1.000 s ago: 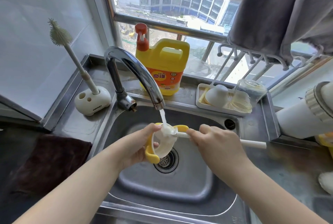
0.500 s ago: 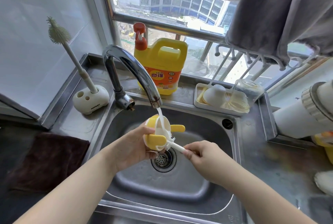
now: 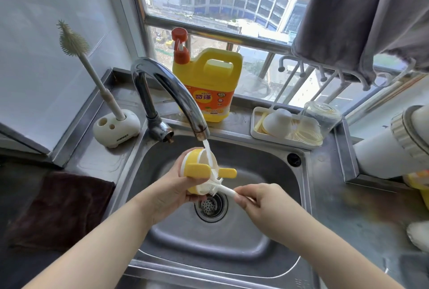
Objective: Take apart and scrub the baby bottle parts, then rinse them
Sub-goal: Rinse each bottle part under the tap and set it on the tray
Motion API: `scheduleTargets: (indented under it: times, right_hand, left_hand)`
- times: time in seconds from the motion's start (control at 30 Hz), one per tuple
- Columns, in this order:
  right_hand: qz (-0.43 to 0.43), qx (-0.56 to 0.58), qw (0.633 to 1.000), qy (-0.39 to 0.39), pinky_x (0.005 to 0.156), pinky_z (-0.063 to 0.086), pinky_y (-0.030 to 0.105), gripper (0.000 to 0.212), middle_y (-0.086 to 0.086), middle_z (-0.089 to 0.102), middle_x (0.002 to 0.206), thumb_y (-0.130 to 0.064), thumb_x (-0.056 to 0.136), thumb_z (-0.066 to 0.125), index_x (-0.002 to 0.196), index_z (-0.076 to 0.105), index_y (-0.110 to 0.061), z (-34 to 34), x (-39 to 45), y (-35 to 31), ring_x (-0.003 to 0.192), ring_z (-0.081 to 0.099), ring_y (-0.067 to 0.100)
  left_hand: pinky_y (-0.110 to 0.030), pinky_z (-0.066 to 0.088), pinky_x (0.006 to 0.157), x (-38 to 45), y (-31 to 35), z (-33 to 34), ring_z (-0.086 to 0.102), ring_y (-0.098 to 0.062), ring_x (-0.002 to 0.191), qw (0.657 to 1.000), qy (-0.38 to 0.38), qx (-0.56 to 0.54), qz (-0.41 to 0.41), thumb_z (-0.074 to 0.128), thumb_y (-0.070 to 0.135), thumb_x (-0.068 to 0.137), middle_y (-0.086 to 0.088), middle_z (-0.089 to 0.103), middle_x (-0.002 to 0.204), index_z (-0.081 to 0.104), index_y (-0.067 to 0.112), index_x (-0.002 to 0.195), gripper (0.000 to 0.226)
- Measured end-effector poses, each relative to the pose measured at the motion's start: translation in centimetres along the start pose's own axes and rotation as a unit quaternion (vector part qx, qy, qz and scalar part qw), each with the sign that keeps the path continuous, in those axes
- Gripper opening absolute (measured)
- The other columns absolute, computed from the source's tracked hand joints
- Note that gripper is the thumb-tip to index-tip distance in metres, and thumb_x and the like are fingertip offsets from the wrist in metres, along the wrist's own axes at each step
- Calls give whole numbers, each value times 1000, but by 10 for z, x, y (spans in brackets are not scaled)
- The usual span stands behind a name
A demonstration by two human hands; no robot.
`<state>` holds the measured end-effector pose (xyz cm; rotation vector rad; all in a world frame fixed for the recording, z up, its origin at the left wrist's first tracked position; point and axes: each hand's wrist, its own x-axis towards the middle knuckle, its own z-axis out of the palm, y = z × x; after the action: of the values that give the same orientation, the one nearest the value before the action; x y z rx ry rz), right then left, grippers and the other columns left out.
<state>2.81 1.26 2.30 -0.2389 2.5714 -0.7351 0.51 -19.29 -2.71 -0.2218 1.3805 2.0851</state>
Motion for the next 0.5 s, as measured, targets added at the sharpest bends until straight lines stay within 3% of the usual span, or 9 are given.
scheduleTargets:
  times: [0.07,0.1,0.13,0.2,0.3,0.37,0.4,0.43,0.5]
  right_hand:
    - [-17,-145,988,44,60,41,30,25,-6,52,76,-43,96,41,107,60,-32,-9,2,0,79,59,16]
    - [-37,-222,971,84,52,35,29,19,-6,48,75,-42,94,45,103,60,-33,-14,4,0,79,61,18]
    - [-60,-288,949,117,44,23,26,8,-6,42,69,-38,88,58,92,62,-32,-18,8,1,68,61,19]
    - [-93,-329,928,147,41,9,19,19,-5,34,56,-17,63,78,73,65,-28,-21,12,-3,46,52,19]
    - [-85,-319,936,125,40,14,19,24,-5,42,54,-10,56,76,72,67,-25,-17,15,-5,43,51,19]
    - [-70,-279,953,97,40,18,23,12,-4,43,61,-23,73,72,75,61,-27,-5,12,-4,53,55,20]
    - [-59,-259,960,86,45,29,27,5,-4,47,68,-30,86,60,84,59,-26,1,12,1,65,58,21]
    - [-45,-206,976,49,55,37,30,15,-5,50,72,-35,93,48,93,58,-25,5,10,4,72,56,20]
    - [-35,-118,992,-16,60,38,29,24,-8,48,64,-37,97,41,101,62,-25,7,8,6,63,47,11]
  left_hand:
    - [-30,52,63,-1,0,-2,66,-14,82,1000,10,18,-7,89,41,42,-3,65,107,49,29,126,94]
    - [-31,53,64,-1,1,-3,65,-13,82,999,11,28,-16,88,41,44,-3,65,107,51,29,124,89]
    - [-31,53,66,-2,1,-5,65,-14,82,999,11,41,-27,86,40,48,-4,64,108,52,30,124,84]
    - [-31,52,70,-3,4,-8,64,-15,87,996,5,79,-52,81,44,52,-5,64,111,53,32,123,77]
    - [-32,53,70,-3,9,-9,66,-14,85,992,5,116,-52,78,49,53,0,69,104,56,32,117,70]
    - [-30,53,61,-3,12,-7,67,-14,75,991,27,121,-39,77,50,50,0,69,94,59,26,113,70]
    - [-29,51,56,-3,13,-7,65,-14,69,990,42,130,-35,76,52,49,-1,69,90,59,26,111,70]
    - [-28,48,52,-3,12,-6,63,-13,64,989,53,136,-30,76,54,47,-1,68,87,59,26,110,71]
    - [-27,46,50,-2,10,-6,60,-13,63,990,61,124,-21,76,56,46,-1,66,88,57,34,112,71]
